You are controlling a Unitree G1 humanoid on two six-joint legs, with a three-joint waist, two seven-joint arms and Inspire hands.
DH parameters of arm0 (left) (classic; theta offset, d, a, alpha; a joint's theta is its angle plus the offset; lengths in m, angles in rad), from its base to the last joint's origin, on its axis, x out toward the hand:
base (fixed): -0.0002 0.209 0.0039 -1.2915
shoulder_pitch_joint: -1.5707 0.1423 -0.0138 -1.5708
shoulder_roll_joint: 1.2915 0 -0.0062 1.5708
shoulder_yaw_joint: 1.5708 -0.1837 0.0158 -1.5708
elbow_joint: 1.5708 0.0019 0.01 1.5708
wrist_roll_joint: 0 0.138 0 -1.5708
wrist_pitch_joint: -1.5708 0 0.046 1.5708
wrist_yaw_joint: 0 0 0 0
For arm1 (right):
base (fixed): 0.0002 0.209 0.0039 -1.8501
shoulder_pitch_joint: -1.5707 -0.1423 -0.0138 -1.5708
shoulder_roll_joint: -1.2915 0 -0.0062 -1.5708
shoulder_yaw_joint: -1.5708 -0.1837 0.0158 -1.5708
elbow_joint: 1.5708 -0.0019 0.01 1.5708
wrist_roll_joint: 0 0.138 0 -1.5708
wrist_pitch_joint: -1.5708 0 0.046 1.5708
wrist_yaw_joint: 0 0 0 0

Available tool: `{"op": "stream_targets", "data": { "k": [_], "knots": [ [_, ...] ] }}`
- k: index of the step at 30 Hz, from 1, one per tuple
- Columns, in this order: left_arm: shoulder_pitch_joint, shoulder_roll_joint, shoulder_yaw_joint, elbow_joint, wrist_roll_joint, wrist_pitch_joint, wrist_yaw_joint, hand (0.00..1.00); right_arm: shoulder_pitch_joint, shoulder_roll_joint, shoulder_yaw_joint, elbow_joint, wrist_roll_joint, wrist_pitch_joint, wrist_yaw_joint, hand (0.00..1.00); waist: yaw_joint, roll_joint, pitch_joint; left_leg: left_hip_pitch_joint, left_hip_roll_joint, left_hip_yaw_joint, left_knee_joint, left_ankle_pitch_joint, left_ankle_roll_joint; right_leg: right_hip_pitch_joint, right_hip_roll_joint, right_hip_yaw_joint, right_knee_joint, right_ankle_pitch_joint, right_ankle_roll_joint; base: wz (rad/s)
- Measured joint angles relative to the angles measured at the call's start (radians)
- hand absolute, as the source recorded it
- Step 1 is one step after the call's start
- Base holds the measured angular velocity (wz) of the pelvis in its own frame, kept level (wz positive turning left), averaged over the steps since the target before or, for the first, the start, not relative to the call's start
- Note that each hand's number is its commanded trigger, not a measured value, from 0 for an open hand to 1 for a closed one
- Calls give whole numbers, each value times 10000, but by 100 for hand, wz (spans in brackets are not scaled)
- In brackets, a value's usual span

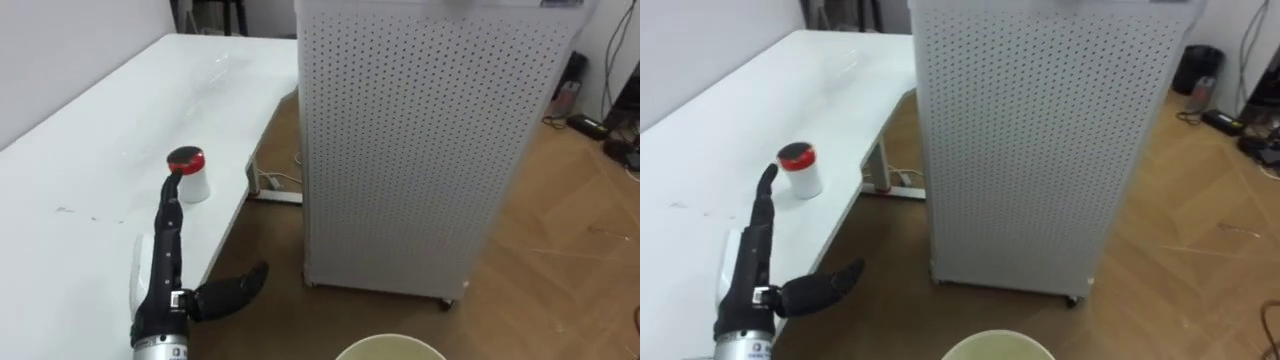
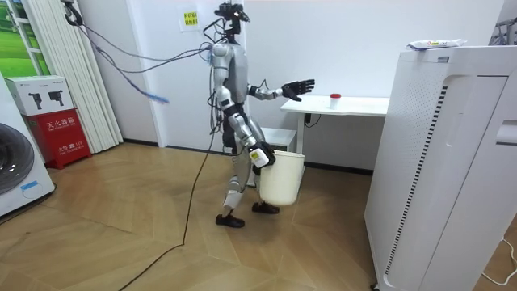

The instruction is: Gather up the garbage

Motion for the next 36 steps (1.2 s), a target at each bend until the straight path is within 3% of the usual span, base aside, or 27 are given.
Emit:
{"op": "stream_targets", "data": {
  "k": [4,6,7,8,9,10,12,13,14,16,18,19,20,21,23,26,30,36],
  "knots": [
    [-2,-6,-32,-13,-212,-4,-5,0,-174,2,3,0,3,-1,-141,100,42,-38,-4,-193,-203,196,841,-881,150,147,-341,-140,208,-386,211,2],
    [-32,-9,-32,-17,-211,-6,10,0,-184,86,35,-119,64,2,-195,100,49,-1,4,-151,-273,207,1403,-1440,249,65,-586,-687,1333,-469,367,7],
    [-42,-9,-32,-11,-211,-6,11,0,-197,95,82,-152,63,2,-216,100,52,-1,2,-113,-307,219,1495,-1553,281,-38,-671,-760,1756,-467,379,15],
    [-72,-8,-33,-9,-212,-8,14,0,-254,81,125,-172,61,1,-234,100,31,6,0,-35,-364,239,1669,-1818,354,-320,-838,-851,2746,-382,534,11],
    [-72,-8,-40,-10,-211,-7,14,0,-289,44,207,-172,71,-1,-235,100,35,20,8,116,-433,251,1754,-2026,433,-702,-1039,-872,3783,-86,966,16],
    [-59,-9,-58,-9,-201,-6,35,0,-285,34,215,-174,85,-2,-234,100,42,76,38,353,-510,195,1742,-2193,499,-1001,-1216,-941,4731,459,1138,12],
    [-50,-10,-120,-9,-195,-6,45,0,-266,5,203,-174,200,-2,-243,100,14,314,83,652,-511,-88,1705,-2413,549,-1426,-1332,-1131,5697,1335,1200,15],
    [-55,-11,-119,-10,-194,-6,52,0,-266,-3,203,-175,200,-2,-243,100,32,372,77,731,-509,-143,1642,-2444,559,-1588,-1366,-1099,5868,1326,1237,8],
    [-63,10,-103,-10,-199,-6,146,0,-278,-5,211,-193,208,-1,-224,100,98,410,84,860,-510,-143,1448,-2450,568,-2008,-1600,-1091,6076,1135,1249,0],
    [-80,-3,-60,-8,-209,-8,261,0,-239,-1,236,-172,281,1,-147,100,188,430,93,1085,-493,-248,1168,-2449,567,-2563,-1938,-1089,5769,788,1215,10],
    [-106,-5,-51,-4,-214,-55,274,0,-230,-4,241,-90,268,5,-119,100,200,476,86,1291,-337,-515,940,-2456,477,-2875,-1951,-1058,3767,633,1222,31],
    [-107,8,-52,-6,-212,-92,282,0,-229,-1,240,-100,212,5,-141,100,186,478,74,1311,-280,-699,842,-2465,385,-2822,-1817,-1004,2204,748,1232,33],
    [-105,13,-53,1,-211,-93,305,0,-228,-1,240,-101,173,5,-142,100,183,459,79,1341,-279,-789,816,-2466,339,-2747,-1773,-991,1393,958,1247,42],
    [-86,-5,-64,70,-211,-93,386,0,-211,-17,239,-93,104,7,-163,100,163,476,77,1386,-256,-999,851,-2524,223,-2645,-1599,-843,519,1939,1439,38],
    [-64,-18,-69,150,-216,-90,425,0,-220,-22,271,-80,-61,8,-181,100,182,562,40,1525,-26,-1133,678,-2531,46,-2272,-1275,-955,63,2041,1307,22],
    [-16,-24,-72,153,-215,-90,422,0,-270,-16,448,-81,-94,0,-26,100,232,476,80,1994,240,-1112,118,-2422,-182,-1716,-1084,-1119,-485,2091,1190,11],
    [23,-56,-77,157,-215,-79,392,0,-394,-38,449,-75,-26,2,322,100,254,343,121,2474,394,-1135,-451,-2341,-314,-1312,-887,-1372,-848,2073,1151,4],
    [10,-35,-81,148,-706,-38,338,0,-365,-21,457,-80,-281,41,375,100,231,130,35,2768,413,-1151,-801,-2330,-328,-927,-824,-1445,-1351,2097,1110,2]
  ]
}}
